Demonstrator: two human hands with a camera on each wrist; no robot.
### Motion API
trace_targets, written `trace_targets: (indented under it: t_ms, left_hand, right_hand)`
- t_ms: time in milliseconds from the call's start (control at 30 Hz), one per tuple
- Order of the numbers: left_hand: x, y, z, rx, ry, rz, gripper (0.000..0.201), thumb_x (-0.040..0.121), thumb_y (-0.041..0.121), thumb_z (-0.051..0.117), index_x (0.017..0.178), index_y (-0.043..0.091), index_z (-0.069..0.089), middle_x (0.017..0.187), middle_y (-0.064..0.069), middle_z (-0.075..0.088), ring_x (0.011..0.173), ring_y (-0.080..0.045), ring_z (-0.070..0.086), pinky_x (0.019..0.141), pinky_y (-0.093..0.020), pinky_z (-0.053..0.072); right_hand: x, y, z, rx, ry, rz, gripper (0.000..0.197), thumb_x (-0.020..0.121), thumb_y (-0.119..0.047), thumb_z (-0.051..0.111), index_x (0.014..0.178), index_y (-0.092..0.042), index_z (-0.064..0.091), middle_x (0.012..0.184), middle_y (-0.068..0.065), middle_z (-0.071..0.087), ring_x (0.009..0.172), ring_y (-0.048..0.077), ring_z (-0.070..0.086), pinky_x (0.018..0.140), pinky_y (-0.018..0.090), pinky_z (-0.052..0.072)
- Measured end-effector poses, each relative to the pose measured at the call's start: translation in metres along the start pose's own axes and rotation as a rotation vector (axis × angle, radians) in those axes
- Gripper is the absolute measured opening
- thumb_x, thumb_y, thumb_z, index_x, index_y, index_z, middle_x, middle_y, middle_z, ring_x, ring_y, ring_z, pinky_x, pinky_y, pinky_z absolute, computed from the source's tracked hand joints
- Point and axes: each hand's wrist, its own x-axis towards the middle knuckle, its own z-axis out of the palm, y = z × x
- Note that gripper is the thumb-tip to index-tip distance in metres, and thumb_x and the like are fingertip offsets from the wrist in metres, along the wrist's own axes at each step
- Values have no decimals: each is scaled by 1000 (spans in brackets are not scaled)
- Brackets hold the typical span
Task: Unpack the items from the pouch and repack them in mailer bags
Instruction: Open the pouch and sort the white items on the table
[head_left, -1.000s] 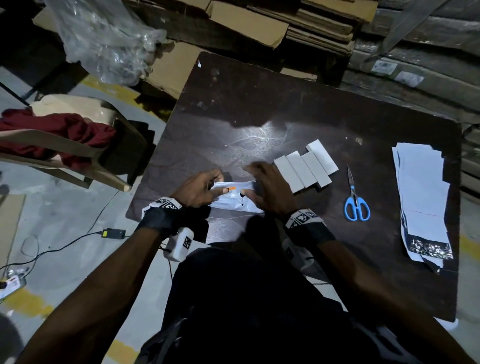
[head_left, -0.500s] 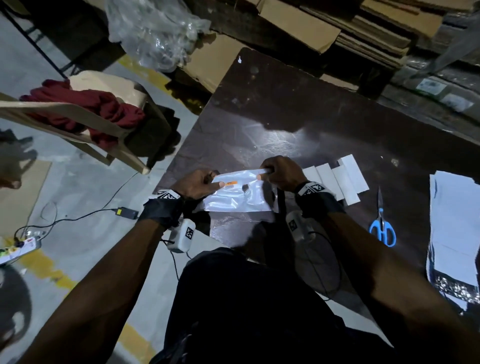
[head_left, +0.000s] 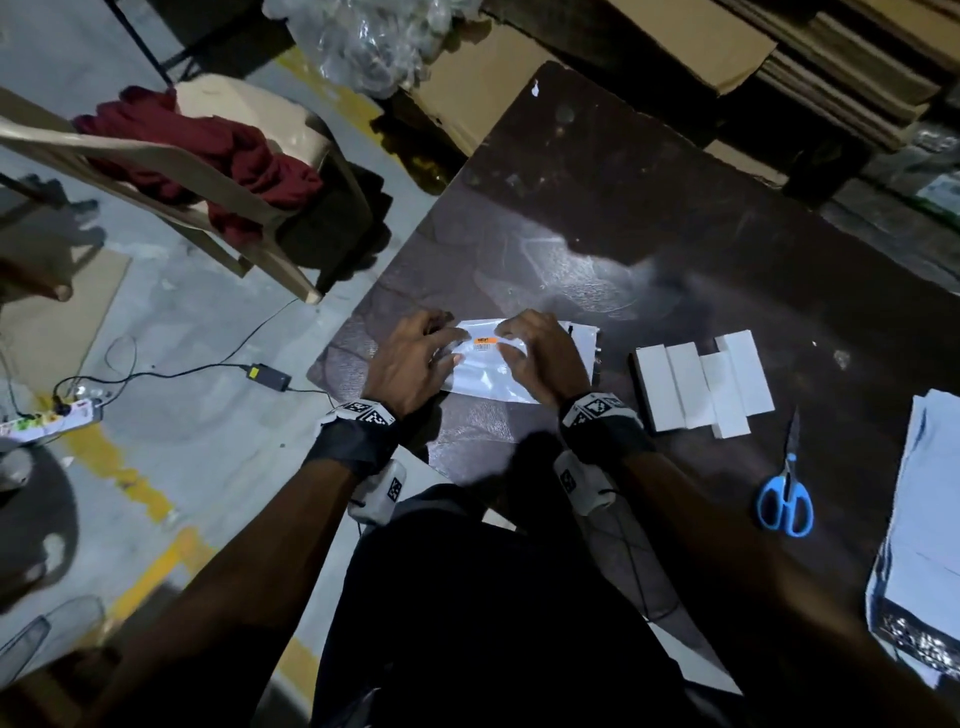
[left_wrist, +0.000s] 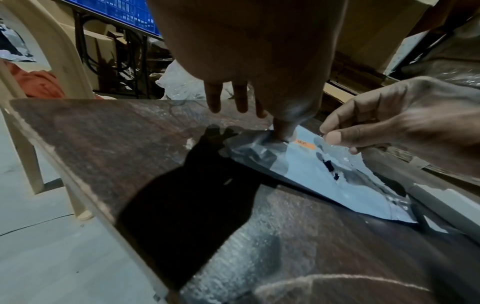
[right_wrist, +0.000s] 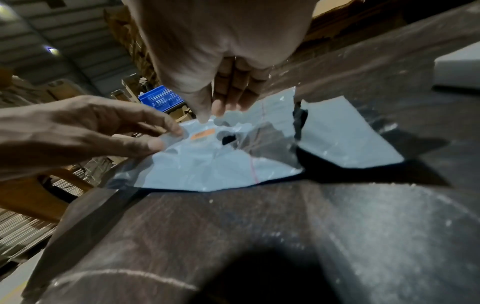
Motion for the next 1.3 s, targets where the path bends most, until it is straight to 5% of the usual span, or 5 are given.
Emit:
trace_targets:
  t_ms: [267, 533, 633, 833, 1300]
  left_hand:
    - [3, 6, 8, 116, -40, -127, 59, 76, 56, 58, 130, 32, 59, 144, -13, 42, 132, -36, 36, 104, -61, 32]
    - [-2, 11, 17, 195, -78, -239, 75, 74, 71, 57, 141, 40, 44, 154, -10, 26, 142, -34, 18, 111, -64, 14]
    - [-7, 10, 22, 192, -78, -268, 83, 70, 80, 42, 143, 41, 39, 155, -9, 23, 143, -34, 15, 110, -64, 14]
    - [-4, 11, 20, 181, -98, -286, 84, 72, 69, 64, 146, 43, 34, 156, -9, 19, 145, -34, 11, 111, -66, 11]
    - [-5, 16, 16, 133, -107, -290, 84, 74, 65, 66, 147, 40, 33, 156, -8, 19, 145, -33, 9, 112, -66, 9]
  right_hand:
    - [2, 1, 15, 30, -21, 109, 20, 79, -10, 73, 98, -9, 71, 98, 8, 67, 94, 30, 58, 81, 36, 49]
    - [9, 0, 30, 50, -29, 32, 23, 76, -13, 76, 99, -12, 74, 97, 7, 66, 92, 28, 54, 81, 36, 48]
    - [9, 2, 34, 43, -43, 52, 28, 75, -16, 78, 102, -11, 73, 99, 8, 66, 93, 30, 54, 83, 38, 49]
    - [13, 3, 33, 10, -28, 21, 31, 74, -23, 79, 104, -15, 74, 96, 6, 64, 89, 28, 53, 82, 35, 45]
    - [16, -3, 34, -57, -18, -34, 20, 80, -23, 66, 98, -16, 73, 93, 5, 64, 87, 28, 54, 78, 40, 48]
